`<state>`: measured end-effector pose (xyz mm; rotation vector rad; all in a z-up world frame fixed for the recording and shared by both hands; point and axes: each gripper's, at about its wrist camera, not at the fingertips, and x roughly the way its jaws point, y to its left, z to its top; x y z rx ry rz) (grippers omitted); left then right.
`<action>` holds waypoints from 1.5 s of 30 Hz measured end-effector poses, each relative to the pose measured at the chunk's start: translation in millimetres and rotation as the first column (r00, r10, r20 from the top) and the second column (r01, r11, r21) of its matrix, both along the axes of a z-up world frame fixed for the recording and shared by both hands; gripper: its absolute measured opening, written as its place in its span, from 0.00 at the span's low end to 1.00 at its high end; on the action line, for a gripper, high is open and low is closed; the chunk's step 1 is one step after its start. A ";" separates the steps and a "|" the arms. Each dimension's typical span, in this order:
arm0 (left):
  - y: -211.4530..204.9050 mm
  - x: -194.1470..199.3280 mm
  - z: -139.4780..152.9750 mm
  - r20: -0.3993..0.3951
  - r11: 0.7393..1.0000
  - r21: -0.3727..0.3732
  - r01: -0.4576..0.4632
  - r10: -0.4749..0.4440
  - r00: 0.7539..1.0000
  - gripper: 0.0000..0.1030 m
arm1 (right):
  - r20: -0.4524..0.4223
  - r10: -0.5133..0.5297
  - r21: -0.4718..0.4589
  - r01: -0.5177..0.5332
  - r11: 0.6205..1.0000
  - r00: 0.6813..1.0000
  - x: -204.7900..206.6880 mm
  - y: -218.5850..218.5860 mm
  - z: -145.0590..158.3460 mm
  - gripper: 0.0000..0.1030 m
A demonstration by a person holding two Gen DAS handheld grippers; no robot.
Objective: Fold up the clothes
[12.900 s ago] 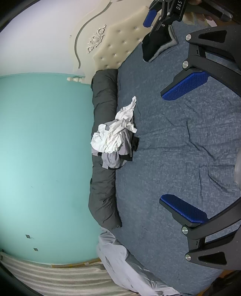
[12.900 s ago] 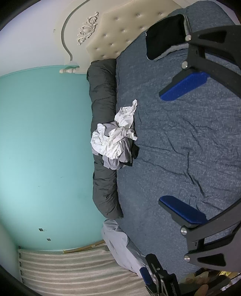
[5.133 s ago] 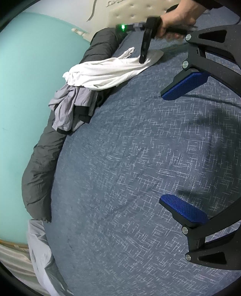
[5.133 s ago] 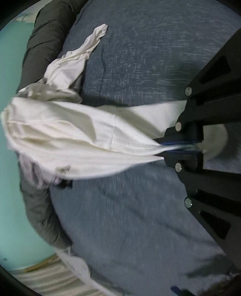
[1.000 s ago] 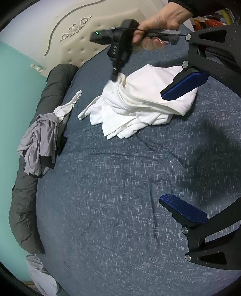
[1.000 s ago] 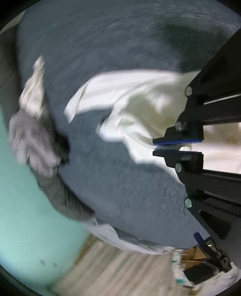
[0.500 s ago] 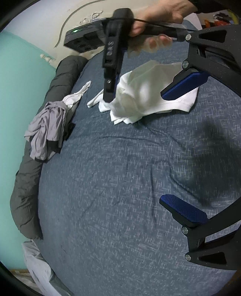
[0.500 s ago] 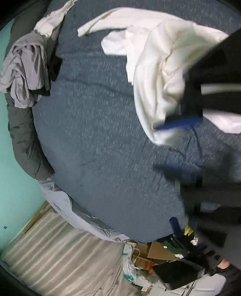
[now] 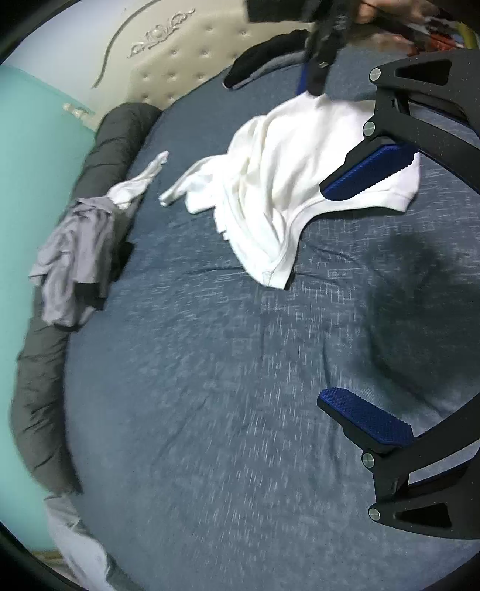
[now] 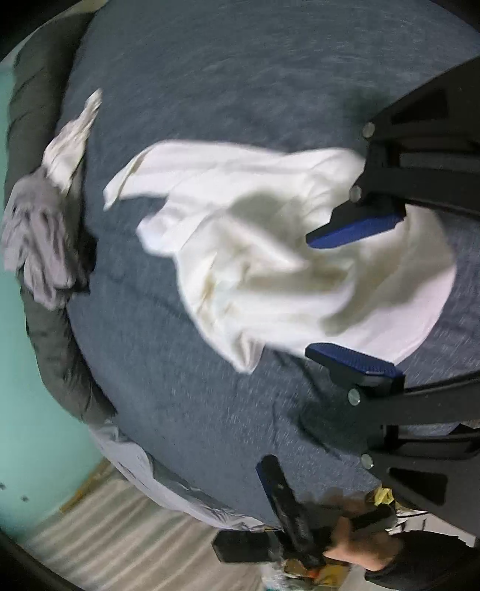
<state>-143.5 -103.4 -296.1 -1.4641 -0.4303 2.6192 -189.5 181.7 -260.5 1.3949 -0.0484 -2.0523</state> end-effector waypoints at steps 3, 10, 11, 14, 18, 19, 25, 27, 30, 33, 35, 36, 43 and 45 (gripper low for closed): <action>8.2 -22.4 -16.5 0.017 0.999 -0.020 0.024 -0.024 1.000 1.00 | 0.009 -0.023 -0.007 0.023 1.000 1.000 1.1 17.7 -2.5 0.52; 22.9 -62.7 -47.2 0.034 0.995 -0.042 0.091 -0.090 0.995 0.98 | 0.012 -0.029 -0.020 0.030 0.999 0.999 -2.3 27.0 -4.4 0.52; 25.3 -66.7 -51.1 0.037 0.994 -0.047 0.103 -0.101 0.994 0.97 | 0.014 -0.027 -0.024 0.028 0.999 1.000 -3.0 26.5 -5.3 0.52; 29.9 -76.5 -63.9 0.046 0.990 -0.061 0.126 -0.123 0.991 0.89 | 0.023 -0.018 -0.035 0.019 0.999 1.000 -4.9 23.1 -10.1 0.52; 35.8 -87.4 -83.0 0.074 0.985 -0.067 0.157 -0.152 0.986 0.76 | 0.030 -0.004 -0.040 0.005 0.999 1.000 -6.5 16.6 -17.8 0.52; 37.0 -89.4 -87.3 0.081 0.984 -0.066 0.163 -0.158 0.984 0.76 | 0.034 -0.004 -0.042 0.005 0.999 0.999 -7.4 15.8 -19.4 0.52; 39.1 -93.6 -101.1 0.081 0.986 -0.053 0.158 -0.153 0.985 0.76 | 0.048 0.001 -0.048 0.002 0.999 0.999 -10.3 13.5 -27.9 0.52; 37.6 -94.0 -99.9 0.069 0.986 -0.043 0.159 -0.156 0.985 0.73 | 0.052 0.000 -0.048 0.003 0.999 0.999 -10.4 13.3 -30.2 0.52; 38.8 -92.6 -97.4 0.053 0.983 -0.038 0.177 -0.175 0.983 0.51 | 0.050 0.000 -0.047 0.002 0.999 0.999 -9.6 12.6 -31.8 0.52; 44.8 -90.5 -94.7 0.043 0.977 -0.030 0.211 -0.210 0.977 0.32 | 0.047 -0.002 -0.047 0.005 0.999 0.999 -7.7 11.8 -31.4 0.52; 47.3 -89.2 -92.2 0.036 0.975 -0.027 0.219 -0.218 0.975 0.23 | 0.048 -0.003 -0.049 0.006 0.999 0.999 -5.7 11.5 -30.4 0.52; 48.5 -88.7 -90.8 0.033 0.974 -0.026 0.223 -0.222 0.974 0.16 | 0.047 -0.001 -0.051 0.004 0.999 0.999 -3.8 10.9 -29.2 0.52; 42.4 -71.3 -49.8 -0.033 0.969 -0.044 0.241 -0.243 0.969 0.07 | 0.034 0.016 -0.053 -0.014 0.998 0.999 11.9 4.8 -20.1 0.60; 39.5 -64.0 -34.4 -0.054 0.968 -0.055 0.244 -0.247 0.968 0.07 | 0.023 0.029 -0.068 -0.028 0.997 0.999 19.4 2.4 -16.3 0.62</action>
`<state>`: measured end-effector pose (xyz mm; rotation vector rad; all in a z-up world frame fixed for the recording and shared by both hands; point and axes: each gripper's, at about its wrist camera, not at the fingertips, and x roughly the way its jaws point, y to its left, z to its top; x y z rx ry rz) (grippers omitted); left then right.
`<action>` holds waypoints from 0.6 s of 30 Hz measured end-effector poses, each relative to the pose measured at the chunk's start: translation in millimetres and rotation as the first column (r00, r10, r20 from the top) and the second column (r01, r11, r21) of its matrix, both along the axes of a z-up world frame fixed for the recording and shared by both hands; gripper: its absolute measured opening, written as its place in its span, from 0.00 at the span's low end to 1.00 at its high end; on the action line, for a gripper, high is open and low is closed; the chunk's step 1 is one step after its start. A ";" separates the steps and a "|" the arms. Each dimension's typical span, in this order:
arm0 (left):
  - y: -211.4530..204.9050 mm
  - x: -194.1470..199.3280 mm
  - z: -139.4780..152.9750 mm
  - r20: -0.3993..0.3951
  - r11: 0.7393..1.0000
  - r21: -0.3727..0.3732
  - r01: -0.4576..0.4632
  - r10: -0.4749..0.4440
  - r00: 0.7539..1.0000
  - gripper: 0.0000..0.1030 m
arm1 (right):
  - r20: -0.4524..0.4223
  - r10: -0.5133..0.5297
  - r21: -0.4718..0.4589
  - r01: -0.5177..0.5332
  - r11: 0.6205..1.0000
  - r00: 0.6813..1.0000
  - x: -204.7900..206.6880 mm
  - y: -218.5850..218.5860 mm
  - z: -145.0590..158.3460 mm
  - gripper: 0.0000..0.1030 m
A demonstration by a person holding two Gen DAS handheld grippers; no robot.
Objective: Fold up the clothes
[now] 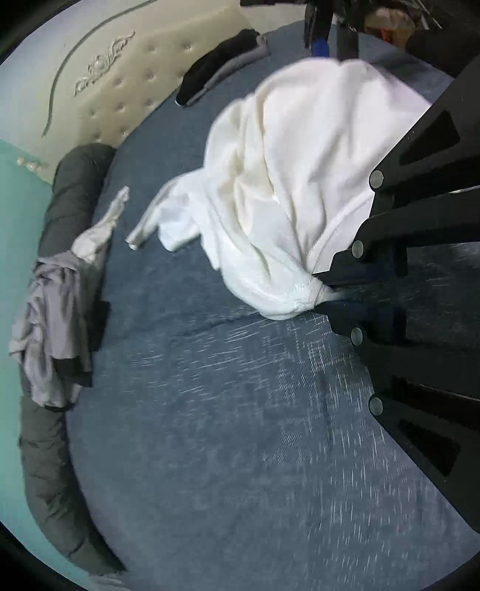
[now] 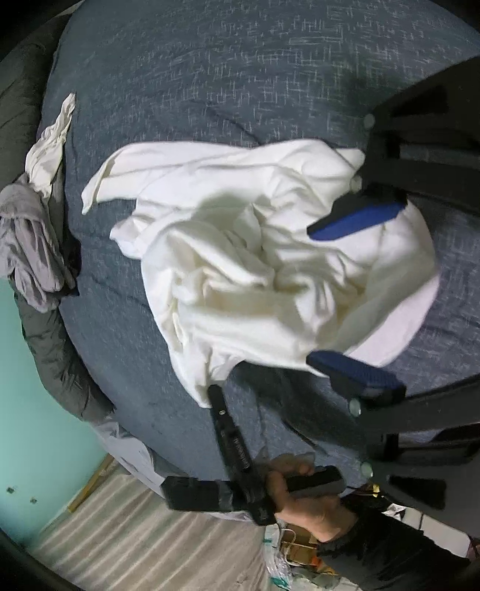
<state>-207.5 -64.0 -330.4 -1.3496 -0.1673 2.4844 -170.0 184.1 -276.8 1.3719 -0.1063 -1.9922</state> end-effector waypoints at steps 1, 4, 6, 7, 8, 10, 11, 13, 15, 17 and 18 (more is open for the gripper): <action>-1.7 3.5 7.1 -0.010 1.000 -0.004 0.002 -0.002 1.000 0.07 | -0.010 0.009 -0.011 -0.009 1.000 1.000 4.5 -1.0 2.6 0.62; -5.8 12.3 23.4 -0.030 1.000 -0.011 0.004 -0.004 1.000 0.07 | -0.035 0.043 0.050 -0.041 0.998 0.998 13.4 -8.9 1.6 0.62; -7.6 17.9 32.2 -0.040 1.000 -0.015 0.002 -0.003 0.999 0.06 | -0.023 0.072 0.080 -0.070 0.994 0.997 15.1 -13.9 -8.2 0.62; -7.5 21.1 36.2 -0.044 1.000 -0.017 0.002 -0.003 0.999 0.06 | -0.015 0.079 0.092 -0.077 0.993 0.997 15.2 -15.2 -13.1 0.54; -7.5 24.4 40.3 -0.049 1.000 -0.018 0.002 -0.003 0.999 0.06 | -0.008 0.086 0.104 -0.085 0.991 0.996 15.2 -16.5 -17.7 0.44; -8.4 32.3 50.9 -0.062 1.000 -0.019 0.004 -0.005 0.998 0.06 | -0.024 0.094 0.114 -0.090 0.989 0.995 15.4 -16.4 -17.7 0.08; -9.7 36.2 56.8 -0.072 1.000 -0.022 0.005 -0.006 0.997 0.06 | -0.031 0.094 0.105 -0.091 0.990 0.995 15.4 -15.4 -15.1 0.06; -12.6 43.2 69.0 -0.093 1.000 -0.025 0.005 -0.007 0.996 0.06 | -0.055 0.097 0.080 -0.092 0.993 0.994 15.7 -12.9 -3.3 0.03; -14.7 49.4 83.6 -0.121 1.000 -0.028 0.000 -0.004 0.993 0.06 | -0.103 0.097 0.053 -0.092 0.994 0.990 15.2 -8.7 20.3 0.02; -17.7 56.4 102.5 -0.154 1.000 -0.021 -0.005 0.001 0.988 0.06 | -0.149 0.095 0.030 -0.092 0.995 0.984 9.3 -3.2 48.8 0.02; -19.4 60.1 113.0 -0.172 1.000 -0.015 -0.007 0.004 0.985 0.06 | -0.172 0.094 0.019 -0.092 0.996 0.981 6.3 -0.5 63.0 0.02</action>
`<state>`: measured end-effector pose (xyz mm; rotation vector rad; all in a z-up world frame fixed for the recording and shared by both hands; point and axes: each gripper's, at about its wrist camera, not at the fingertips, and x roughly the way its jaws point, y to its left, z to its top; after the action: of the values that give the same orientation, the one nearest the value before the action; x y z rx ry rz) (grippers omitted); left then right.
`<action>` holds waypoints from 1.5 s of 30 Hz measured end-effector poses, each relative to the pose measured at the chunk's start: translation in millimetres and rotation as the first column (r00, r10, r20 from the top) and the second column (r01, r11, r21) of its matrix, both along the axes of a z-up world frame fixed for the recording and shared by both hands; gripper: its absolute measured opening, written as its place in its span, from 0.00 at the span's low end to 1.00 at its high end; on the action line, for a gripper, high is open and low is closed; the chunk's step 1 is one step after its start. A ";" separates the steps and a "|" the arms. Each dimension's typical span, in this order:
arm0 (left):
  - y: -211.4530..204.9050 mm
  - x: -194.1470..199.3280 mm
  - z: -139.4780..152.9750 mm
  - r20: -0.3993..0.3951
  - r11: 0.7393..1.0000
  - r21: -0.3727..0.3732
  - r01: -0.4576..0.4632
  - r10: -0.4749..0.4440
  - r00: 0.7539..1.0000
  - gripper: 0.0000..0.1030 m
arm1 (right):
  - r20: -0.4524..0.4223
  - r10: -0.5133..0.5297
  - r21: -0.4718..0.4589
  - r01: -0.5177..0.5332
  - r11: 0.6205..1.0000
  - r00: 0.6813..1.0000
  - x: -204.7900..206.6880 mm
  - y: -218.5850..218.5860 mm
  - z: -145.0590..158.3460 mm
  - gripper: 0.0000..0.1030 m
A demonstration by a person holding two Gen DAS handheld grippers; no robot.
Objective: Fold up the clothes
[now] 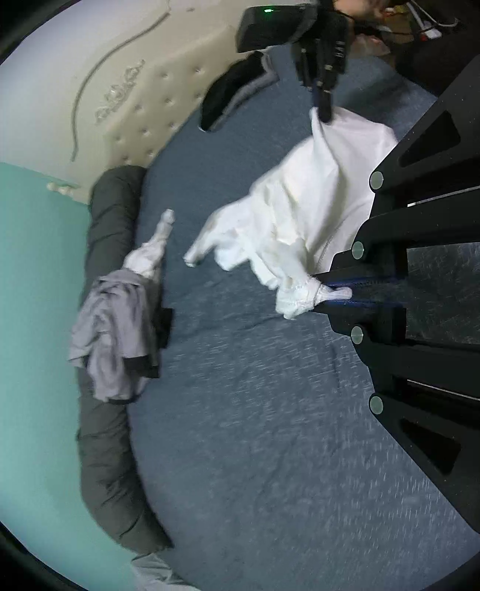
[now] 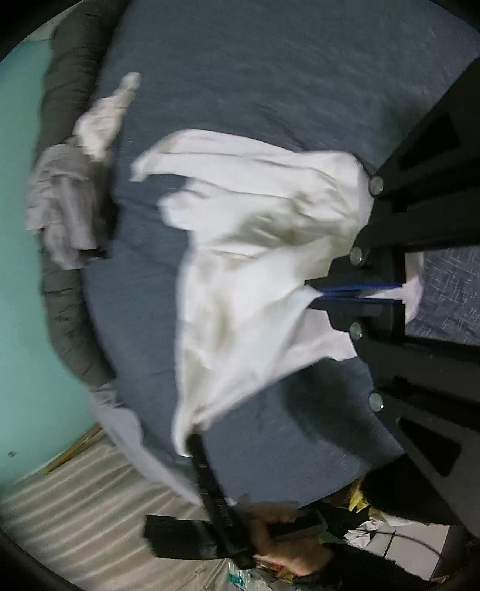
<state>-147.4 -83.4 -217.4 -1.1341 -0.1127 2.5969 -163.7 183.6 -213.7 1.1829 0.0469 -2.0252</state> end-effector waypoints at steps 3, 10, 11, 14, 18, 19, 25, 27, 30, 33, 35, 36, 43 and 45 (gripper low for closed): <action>-2.8 14.5 40.6 -0.072 1.000 0.013 0.006 -0.005 0.997 0.06 | -0.073 0.006 -0.019 -0.008 1.000 0.997 -8.0 6.7 48.5 0.02; 1.5 46.6 131.8 -0.197 0.998 0.038 0.042 -0.034 0.980 0.06 | -0.212 0.029 -0.010 -0.032 0.999 0.977 -25.1 8.3 142.4 0.02; 4.0 50.1 140.9 -0.203 0.998 0.038 0.050 -0.041 0.978 0.06 | -0.229 0.034 0.014 -0.032 0.999 0.973 -27.3 5.3 145.3 0.02; 15.1 50.8 141.1 -0.173 0.998 0.012 0.060 -0.057 0.983 0.06 | -0.218 0.033 0.086 -0.014 0.996 0.975 -40.1 -3.6 130.0 0.02; 27.5 29.8 98.9 -0.063 0.999 0.002 0.044 -0.044 0.997 0.06 | -0.136 -0.026 0.136 0.044 0.990 0.990 -60.8 -6.4 71.4 0.03; 30.4 22.4 84.4 -0.027 0.999 0.004 0.037 -0.037 0.999 0.06 | -0.119 -0.040 0.145 0.057 0.988 0.992 -62.0 -4.0 59.6 0.03; 47.9 -13.1 16.7 0.110 1.000 0.000 -0.001 0.001 0.994 0.06 | -0.080 -0.139 0.250 0.155 0.956 0.987 -77.2 4.0 -8.7 0.32; 49.9 -23.8 1.1 0.139 1.000 0.008 -0.014 0.013 0.990 0.06 | -0.096 -0.163 0.250 0.182 0.951 0.982 -78.3 13.6 -12.4 0.44; 51.3 -38.3 -16.7 0.167 0.999 0.014 -0.035 0.032 0.985 0.06 | -0.122 -0.191 0.192 0.212 0.958 0.974 -74.2 29.7 -7.1 0.50; 50.0 -47.2 -24.8 0.174 0.999 0.017 -0.051 0.048 0.984 0.06 | -0.111 -0.135 0.126 0.148 0.981 0.985 -60.9 28.8 -3.3 0.50; 47.1 -52.3 -26.9 0.178 0.997 0.024 -0.068 0.062 0.982 0.06 | -0.098 -0.064 0.137 0.078 0.987 0.993 -52.8 15.9 -8.4 0.50; 45.7 -54.6 -27.7 0.180 0.997 0.027 -0.074 0.068 0.981 0.06 | -0.087 -0.027 0.146 0.039 0.989 0.996 -49.0 7.8 -12.3 0.50; 39.4 -63.7 -28.2 0.191 0.995 0.040 -0.097 0.087 0.978 0.06 | -0.031 0.044 0.181 -0.037 0.983 0.999 -50.9 -40.6 -50.6 0.50; 37.9 -66.5 -30.0 0.193 0.994 0.044 -0.102 0.092 0.977 0.06 | -0.014 0.028 0.171 -0.025 0.985 1.000 -54.9 -50.0 -57.2 0.50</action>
<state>-213.9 -45.5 -247.4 -1.3889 -0.2848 2.5451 -218.6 133.6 -271.0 1.2638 0.2483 -2.0398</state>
